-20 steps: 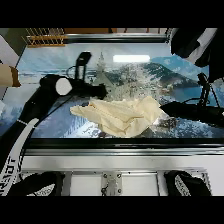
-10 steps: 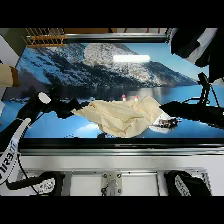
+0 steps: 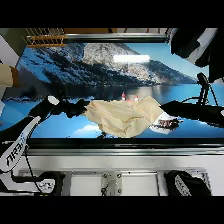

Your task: Fold the clothes and pants, and hang the long-sleeved shirts on hangers.

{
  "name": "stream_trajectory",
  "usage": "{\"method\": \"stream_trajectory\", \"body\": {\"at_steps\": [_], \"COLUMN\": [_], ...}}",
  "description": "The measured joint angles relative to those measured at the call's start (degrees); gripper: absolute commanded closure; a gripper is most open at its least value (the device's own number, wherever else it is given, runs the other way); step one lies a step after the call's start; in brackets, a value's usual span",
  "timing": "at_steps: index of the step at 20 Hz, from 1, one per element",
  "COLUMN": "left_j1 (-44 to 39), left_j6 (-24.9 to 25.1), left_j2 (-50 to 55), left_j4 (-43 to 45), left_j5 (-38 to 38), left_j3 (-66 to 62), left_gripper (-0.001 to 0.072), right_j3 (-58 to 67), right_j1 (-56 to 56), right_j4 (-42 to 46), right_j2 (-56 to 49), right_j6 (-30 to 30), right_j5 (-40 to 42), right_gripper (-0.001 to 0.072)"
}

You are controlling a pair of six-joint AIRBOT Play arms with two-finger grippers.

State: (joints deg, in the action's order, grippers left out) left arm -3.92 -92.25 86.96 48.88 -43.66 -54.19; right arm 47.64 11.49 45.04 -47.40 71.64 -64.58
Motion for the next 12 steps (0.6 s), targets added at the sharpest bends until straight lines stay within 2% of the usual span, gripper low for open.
{"method": "stream_trajectory", "body": {"at_steps": [4,5,6,7,10,12], "left_j1": [1.16,1.77,2.38,3.02,4.52,5.01], "left_j6": [2.36,2.84,3.28,3.48,4.09,4.28], "left_j2": [0.17,0.2,0.2,0.2,0.2,0.17], "left_j4": [-0.31,0.07,0.57,1.18,2.82,3.26], "left_j5": [-2.64,-3.67,-4.72,-5.73,-7.98,-8.74], "left_j3": [-4.66,-5.86,-6.99,-8.0,-9.62,-10.05], "left_gripper": [0.0701,0.0701,0.0701,0.07,0.0701,0.07], "right_j3": [0.02,0.02,0.02,0.02,0.04,0.04], "right_j1": [1.77,2.69,3.85,4.9,7.3,7.45], "right_j4": [6.12,8.09,10.03,11.39,13.09,11.08], "right_j2": [-5.38,-7.37,-9.86,-12.35,-21.27,-26.97], "right_j6": [4.81,6.36,7.56,8.26,9.88,9.84], "right_j5": [3.43,4.04,4.5,4.92,6.99,8.72], "right_gripper": [0.0668,0.0508,0.0222,0.0121,0.0129,0.0129]}}
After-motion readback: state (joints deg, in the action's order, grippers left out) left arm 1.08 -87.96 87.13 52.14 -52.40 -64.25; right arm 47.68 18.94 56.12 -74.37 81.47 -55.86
